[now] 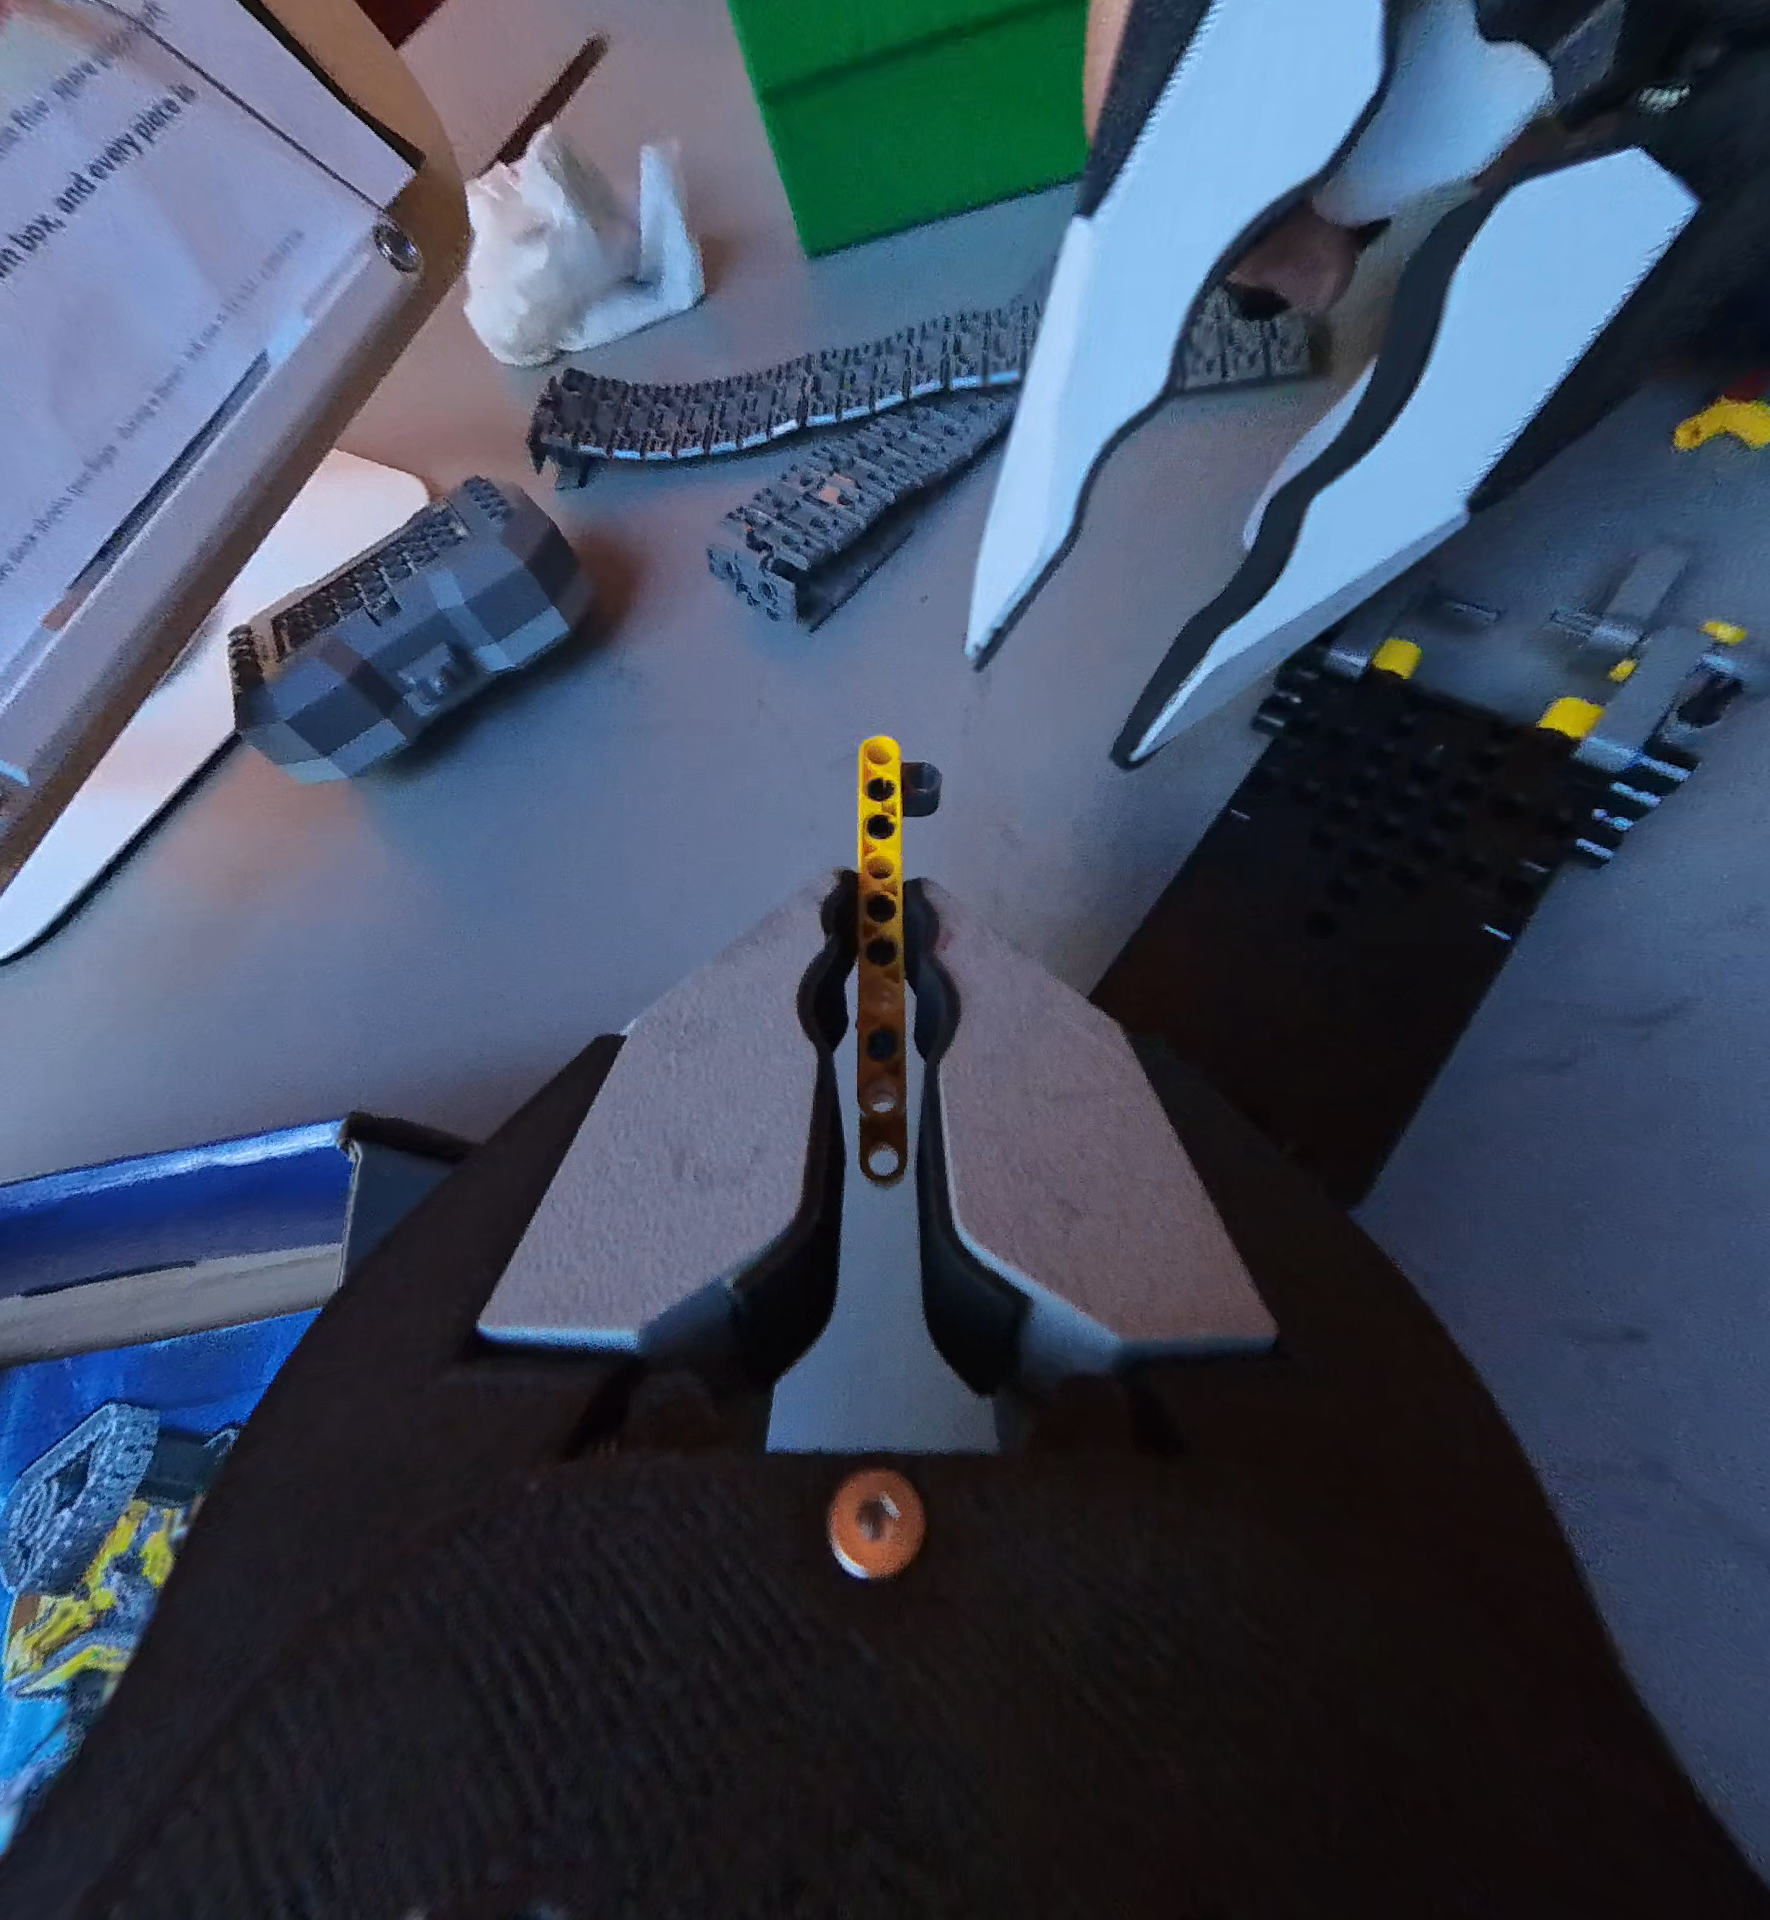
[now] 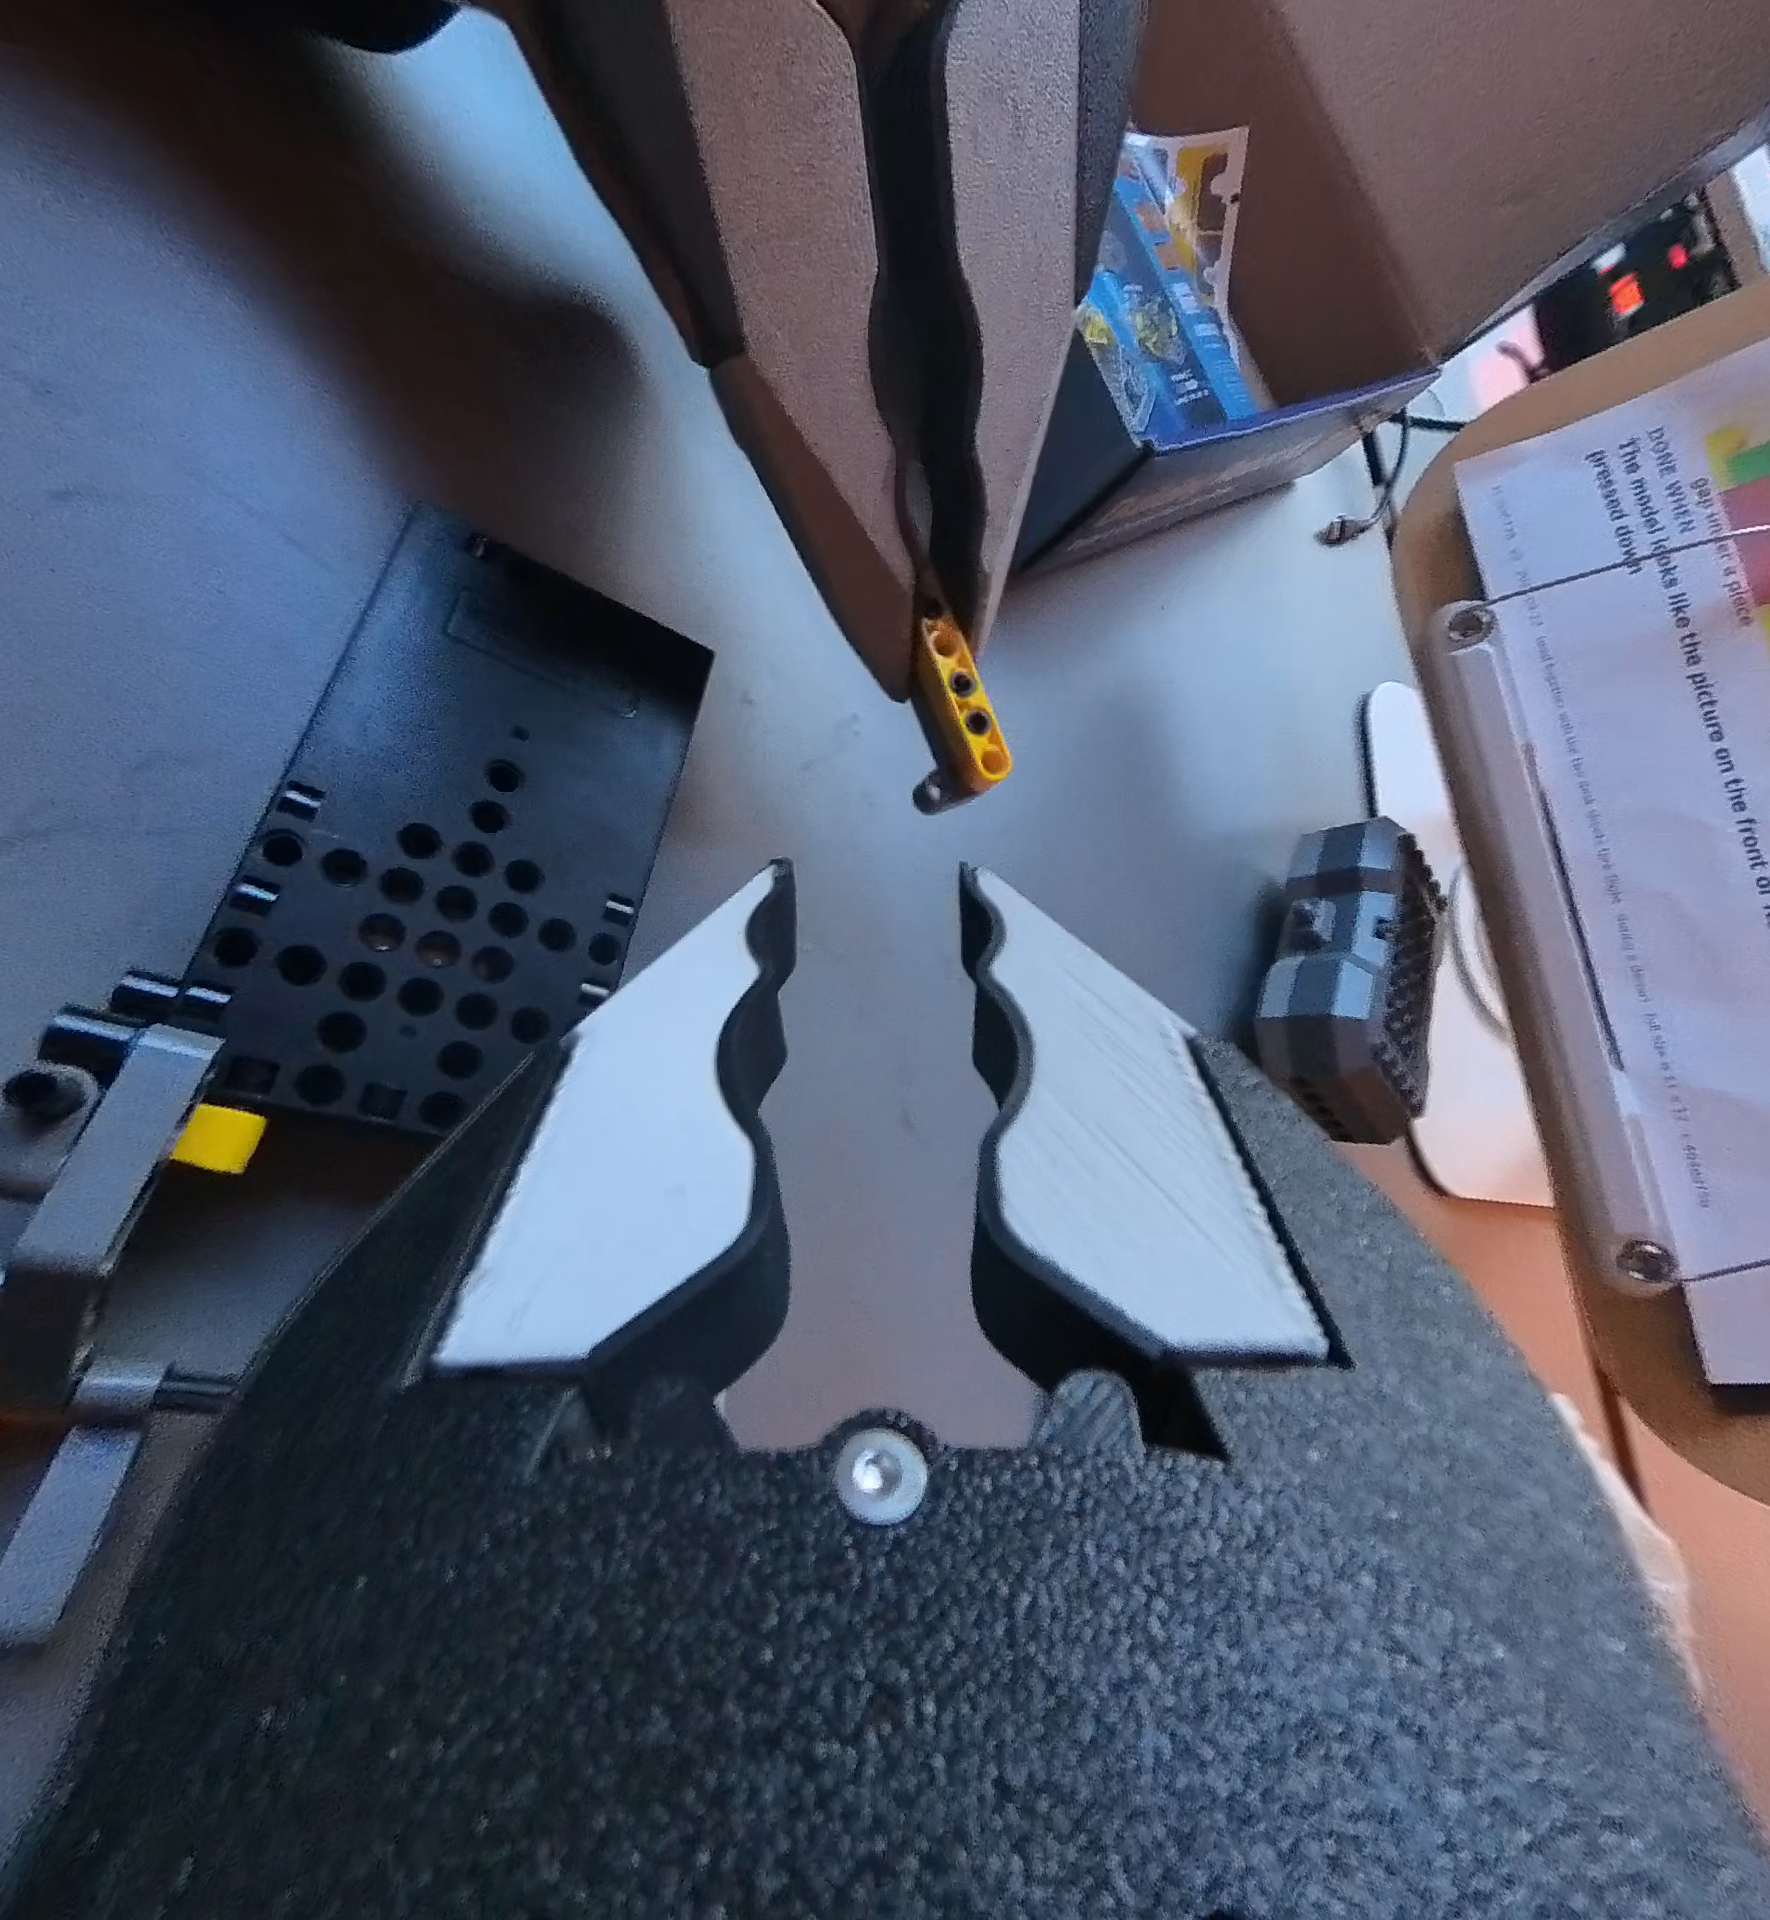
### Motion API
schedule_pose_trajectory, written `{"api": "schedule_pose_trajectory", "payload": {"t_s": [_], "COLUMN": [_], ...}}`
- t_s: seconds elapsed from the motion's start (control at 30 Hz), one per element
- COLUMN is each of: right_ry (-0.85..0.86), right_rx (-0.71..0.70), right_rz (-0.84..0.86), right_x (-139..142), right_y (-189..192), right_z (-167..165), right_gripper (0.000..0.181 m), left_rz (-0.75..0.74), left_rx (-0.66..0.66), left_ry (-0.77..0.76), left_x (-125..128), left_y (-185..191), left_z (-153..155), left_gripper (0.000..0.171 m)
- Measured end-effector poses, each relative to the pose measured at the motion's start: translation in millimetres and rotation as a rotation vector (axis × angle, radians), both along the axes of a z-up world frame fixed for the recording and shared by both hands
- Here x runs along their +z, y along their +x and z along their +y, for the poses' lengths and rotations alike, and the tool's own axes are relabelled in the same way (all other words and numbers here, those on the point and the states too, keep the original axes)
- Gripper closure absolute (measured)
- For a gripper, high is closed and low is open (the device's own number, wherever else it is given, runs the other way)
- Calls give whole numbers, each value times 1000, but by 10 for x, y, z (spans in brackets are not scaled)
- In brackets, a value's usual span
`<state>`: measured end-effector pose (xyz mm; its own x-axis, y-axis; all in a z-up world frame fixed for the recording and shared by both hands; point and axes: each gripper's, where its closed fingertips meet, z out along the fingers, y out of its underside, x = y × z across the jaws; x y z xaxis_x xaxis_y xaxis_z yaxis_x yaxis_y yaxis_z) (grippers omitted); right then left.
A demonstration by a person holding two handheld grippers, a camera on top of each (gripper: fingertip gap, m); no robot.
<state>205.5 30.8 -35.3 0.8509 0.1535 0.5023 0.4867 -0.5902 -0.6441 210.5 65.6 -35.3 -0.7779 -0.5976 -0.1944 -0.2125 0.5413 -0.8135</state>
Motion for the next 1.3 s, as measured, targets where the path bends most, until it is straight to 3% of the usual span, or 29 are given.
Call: {"api": "schedule_pose_trajectory", "payload": {"t_s": [0.17,0.37,0.73,1.13,1.3], "right_ry": [26,35,138,243,387], "right_rx": [-13,-34,-33,18,121], "right_rz": [-115,-105,-84,-24,115], "right_x": [55,63,282,456,710], "right_y": [19,75,81,-37,-276], "right_z": [83,51,11,39,63], "right_gripper": [156,154,153,160,178], "left_rz": [-166,-199,-435,-487,-440], "left_rx": [-50,-79,-178,-245,-368], "left_ry": [116,173,43,-88,-304], "left_x": [49,-30,380,572,738], "left_y": [-22,-41,-141,-267,-428], "left_z": [-66,-138,-233,-301,-357], "left_gripper": [167,166,166,166,166]}}
